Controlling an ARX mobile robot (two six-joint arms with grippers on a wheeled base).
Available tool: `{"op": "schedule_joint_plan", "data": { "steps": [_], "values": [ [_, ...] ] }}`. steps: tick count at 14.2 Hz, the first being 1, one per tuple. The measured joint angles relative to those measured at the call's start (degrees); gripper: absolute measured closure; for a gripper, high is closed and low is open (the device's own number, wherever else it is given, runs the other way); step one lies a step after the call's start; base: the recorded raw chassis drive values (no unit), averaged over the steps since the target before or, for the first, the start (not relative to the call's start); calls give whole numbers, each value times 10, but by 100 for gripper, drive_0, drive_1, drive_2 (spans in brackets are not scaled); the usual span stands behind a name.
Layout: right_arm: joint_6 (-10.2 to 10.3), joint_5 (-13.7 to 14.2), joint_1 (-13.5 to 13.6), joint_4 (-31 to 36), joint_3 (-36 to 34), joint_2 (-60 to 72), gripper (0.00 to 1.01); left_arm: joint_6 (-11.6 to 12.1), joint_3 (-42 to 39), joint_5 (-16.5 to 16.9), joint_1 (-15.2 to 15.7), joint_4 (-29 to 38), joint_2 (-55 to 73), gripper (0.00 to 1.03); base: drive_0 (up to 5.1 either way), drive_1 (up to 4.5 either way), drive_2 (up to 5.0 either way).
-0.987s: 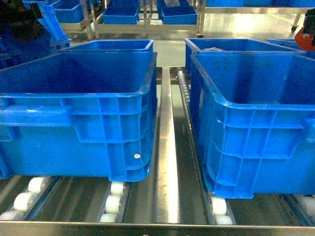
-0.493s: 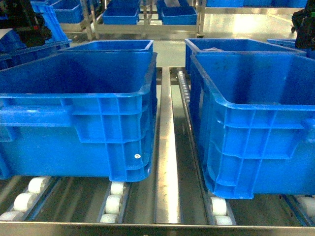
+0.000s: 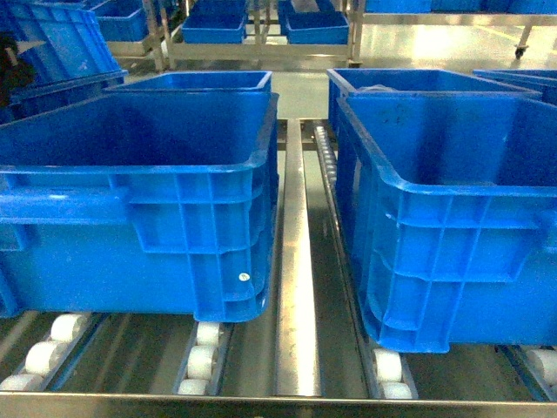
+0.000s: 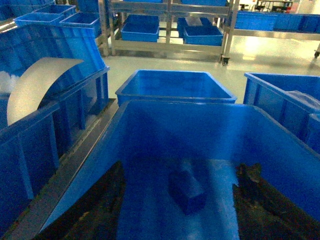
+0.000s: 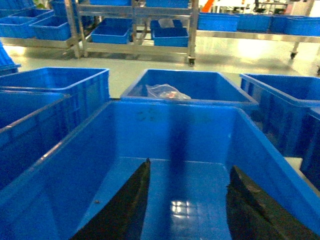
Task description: Sort blue parts and orange caps into right shelf containers
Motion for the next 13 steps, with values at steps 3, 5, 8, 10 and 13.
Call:
{"op": "schedule_joint_plan", "data": {
  "steps": [3, 5, 8, 10, 13],
  "values": [
    [2, -1, -8, 8, -98, -78, 95, 0, -113, 0, 0, 25, -81, 80, 0, 0, 0],
    [4, -1, -6, 4, -140, -127, 100, -1, -165, 0, 0, 27, -128, 102, 0, 0, 0],
    [4, -1, -6, -19, -187, -191, 100, 0, -220, 0, 0, 17, -194, 101, 0, 0, 0],
    [4, -1, -6, -36, -208, -231, 100, 0, -246, 0, 0, 3, -231, 101, 0, 0, 0],
    [4, -1, -6, -63, -266, -299, 100, 1, -305, 0, 0, -3, -300, 101, 0, 0, 0]
  ]
}}
